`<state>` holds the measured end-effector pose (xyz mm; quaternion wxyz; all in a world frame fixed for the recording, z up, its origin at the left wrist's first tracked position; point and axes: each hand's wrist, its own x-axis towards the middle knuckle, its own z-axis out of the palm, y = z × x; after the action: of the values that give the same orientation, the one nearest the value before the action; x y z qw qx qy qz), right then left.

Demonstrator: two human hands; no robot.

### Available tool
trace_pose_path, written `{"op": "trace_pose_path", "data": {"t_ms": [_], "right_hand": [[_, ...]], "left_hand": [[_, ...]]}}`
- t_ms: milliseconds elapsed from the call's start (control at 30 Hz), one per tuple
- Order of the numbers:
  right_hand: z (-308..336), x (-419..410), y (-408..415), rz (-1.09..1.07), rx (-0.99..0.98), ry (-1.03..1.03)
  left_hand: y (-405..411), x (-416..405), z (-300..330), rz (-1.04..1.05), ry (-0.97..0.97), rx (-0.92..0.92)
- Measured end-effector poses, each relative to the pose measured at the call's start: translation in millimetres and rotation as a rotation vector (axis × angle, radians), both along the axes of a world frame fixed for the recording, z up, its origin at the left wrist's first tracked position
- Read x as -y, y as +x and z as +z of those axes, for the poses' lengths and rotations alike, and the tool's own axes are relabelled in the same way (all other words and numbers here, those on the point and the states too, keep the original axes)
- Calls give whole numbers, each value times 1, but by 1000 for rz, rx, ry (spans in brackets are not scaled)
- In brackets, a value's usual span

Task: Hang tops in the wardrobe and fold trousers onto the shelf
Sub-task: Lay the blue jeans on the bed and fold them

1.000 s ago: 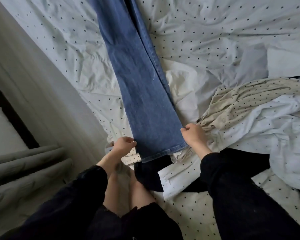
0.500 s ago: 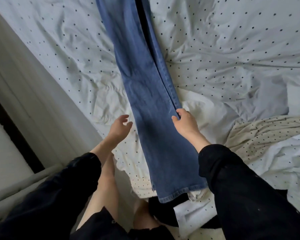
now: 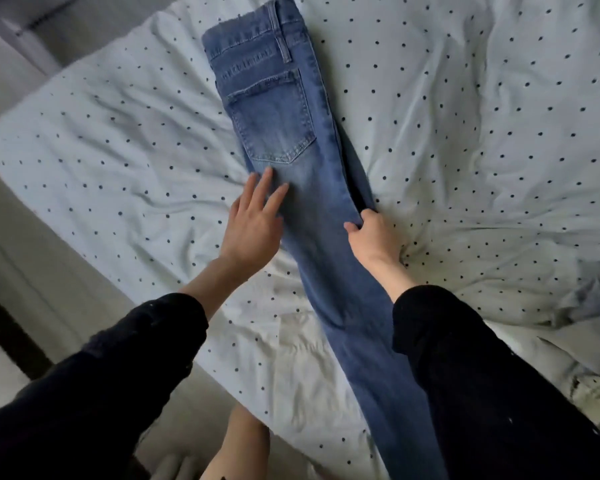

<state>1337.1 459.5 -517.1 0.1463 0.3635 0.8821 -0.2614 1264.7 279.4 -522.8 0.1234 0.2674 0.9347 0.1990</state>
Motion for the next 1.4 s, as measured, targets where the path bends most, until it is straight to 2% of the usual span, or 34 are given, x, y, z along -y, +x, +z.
{"op": "trace_pose_path", "data": {"t_ms": [100, 200, 267, 333, 433, 500, 567, 633, 667, 733, 867, 1000, 1233, 1300, 1333, 1400], "right_hand": [[3, -6, 8, -94, -51, 191], [-2, -16, -8, -160, 25, 199], [-3, -17, -21, -216, 60, 192], [5, -8, -40, -164, -115, 303], [20, 17, -59, 219, -476, 427], [20, 31, -76, 479, -534, 370], [11, 36, -98, 606, -442, 368], [-2, 32, -119, 644, -279, 395], [-7, 29, -123, 651, -217, 396], [-21, 26, -130, 673, -156, 405], [-38, 24, -137, 685, -104, 410], [-36, 21, -146, 691, -6, 323], [-16, 16, -153, 737, 127, 234], [2, 13, -148, 680, 7, 111], [14, 11, -141, 559, -129, -30], [46, 2, -119, 135, -390, -388]], "left_hand": [[-16, -7, -8, -161, -103, -153], [-40, -18, -18, -306, -226, -203], [-47, -23, -20, -373, -212, -195], [-61, -23, -16, -358, -118, -153], [-90, -19, -5, -115, 91, -71], [-122, -14, 0, 82, 260, -22], [-158, -12, 6, 363, 439, 163], [-187, -15, 11, 663, 563, 509], [-194, -18, 13, 730, 602, 664], [-209, -21, 8, 743, 681, 790], [-229, -26, 2, 805, 837, 884], [-242, -25, 8, 729, 816, 866], [-214, -19, 42, 514, 852, 645], [-203, -18, 53, 469, 838, 575], [-195, -19, 59, 437, 840, 541], [-173, -21, 74, 292, 828, 374]]}}
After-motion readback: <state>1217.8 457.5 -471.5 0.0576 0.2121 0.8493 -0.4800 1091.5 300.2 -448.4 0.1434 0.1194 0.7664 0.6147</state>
